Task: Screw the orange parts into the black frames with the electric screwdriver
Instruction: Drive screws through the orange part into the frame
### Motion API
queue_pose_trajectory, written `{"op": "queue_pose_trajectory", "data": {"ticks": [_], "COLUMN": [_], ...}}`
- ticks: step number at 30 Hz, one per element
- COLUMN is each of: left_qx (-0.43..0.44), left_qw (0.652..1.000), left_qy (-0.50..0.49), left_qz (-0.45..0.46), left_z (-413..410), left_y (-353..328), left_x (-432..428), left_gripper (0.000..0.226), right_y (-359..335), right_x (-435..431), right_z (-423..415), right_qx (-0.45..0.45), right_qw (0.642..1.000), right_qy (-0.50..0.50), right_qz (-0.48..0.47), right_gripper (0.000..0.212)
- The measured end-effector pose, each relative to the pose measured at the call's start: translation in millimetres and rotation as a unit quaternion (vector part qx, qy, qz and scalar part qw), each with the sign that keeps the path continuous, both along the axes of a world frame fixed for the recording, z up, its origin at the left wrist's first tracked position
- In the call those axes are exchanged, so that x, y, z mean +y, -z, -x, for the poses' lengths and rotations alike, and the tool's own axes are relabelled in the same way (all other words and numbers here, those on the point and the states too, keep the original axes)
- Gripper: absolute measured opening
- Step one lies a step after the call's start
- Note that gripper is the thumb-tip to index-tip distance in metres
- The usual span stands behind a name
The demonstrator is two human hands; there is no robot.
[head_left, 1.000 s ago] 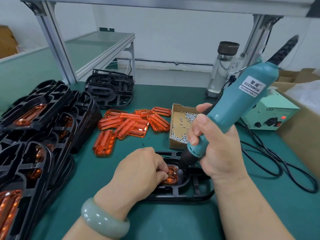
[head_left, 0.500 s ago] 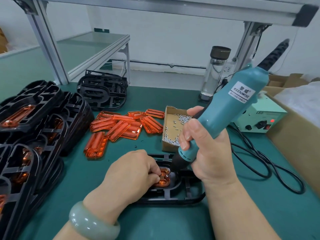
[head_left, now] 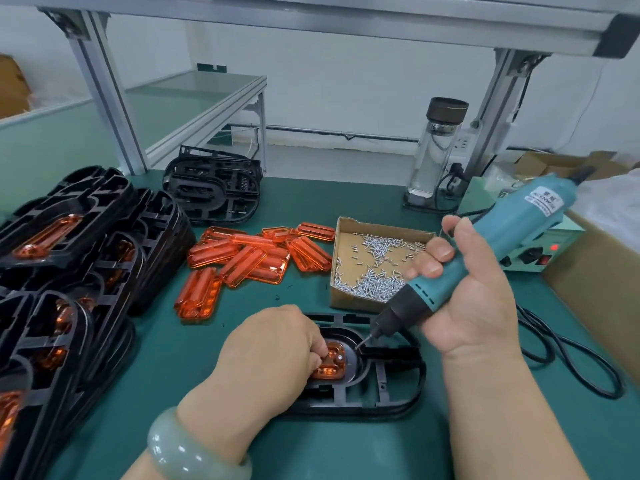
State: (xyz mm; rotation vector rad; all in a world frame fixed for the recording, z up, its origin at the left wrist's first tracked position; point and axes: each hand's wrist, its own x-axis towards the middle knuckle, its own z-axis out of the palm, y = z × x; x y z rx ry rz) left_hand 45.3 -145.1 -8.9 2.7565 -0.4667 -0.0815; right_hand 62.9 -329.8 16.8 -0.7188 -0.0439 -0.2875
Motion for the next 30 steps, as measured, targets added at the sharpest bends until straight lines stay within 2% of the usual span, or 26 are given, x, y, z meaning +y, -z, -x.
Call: {"op": "queue_pose_trajectory", "data": {"ticks": [4,10,12,16,18,20,22,24,27,30], "left_qx": [-0.016,-0.035,-0.02,0.032,0.069,0.093,0.047,0.011,0.042,0.035], "left_qw": [1.0,0.991,0.99,0.993,0.995,0.987,0.971,0.955,0.972,0.971], "left_qy": [-0.006,0.003,0.025,0.051,0.069,0.13,0.218,0.265,0.183,0.176], "left_qz": [-0.022,0.133,0.135,0.098,0.038,-0.026,-0.083,-0.132,-0.141,-0.157], "left_z": [1.4,-34.1,-53.9,-86.9,-94.9,-97.8,-96.7,-100.8,-103.9,-103.1], "left_y": [-12.3,-41.0,-43.6,-36.9,-30.8,-24.1,-20.6,-22.9,-32.1,-37.4], "left_x": [-0.6,-27.1,-45.4,-83.9,-100.0,-106.6,-104.2,-101.2,-98.6,-92.9], "left_gripper": [0.015,0.021,0.021,0.024,0.032,0.035,0.028,0.029,0.028,0.024], "right_y": [1.1,2.8,3.6,4.6,4.3,4.4,5.6,5.7,5.1,5.3], "right_x": [-5.3,-13.7,-14.6,-14.8,-13.8,-13.2,-13.6,-13.8,-13.0,-12.9], "right_z": [-2.8,-7.5,-8.5,-9.8,-10.5,-10.6,-10.7,-11.3,-12.8,-12.4], "right_qx": [0.076,0.153,0.167,0.178,0.182,0.186,0.189,0.191,0.19,0.191], "right_qw": [0.996,0.987,0.985,0.983,0.982,0.981,0.98,0.98,0.981,0.981], "right_qy": [0.037,0.044,0.043,0.04,0.036,0.032,0.026,0.021,0.024,0.025], "right_qz": [-0.018,-0.026,-0.018,-0.013,-0.022,-0.039,-0.05,-0.053,-0.041,-0.037], "right_gripper": [0.013,0.017,0.016,0.014,0.016,0.02,0.019,0.017,0.016,0.016]}}
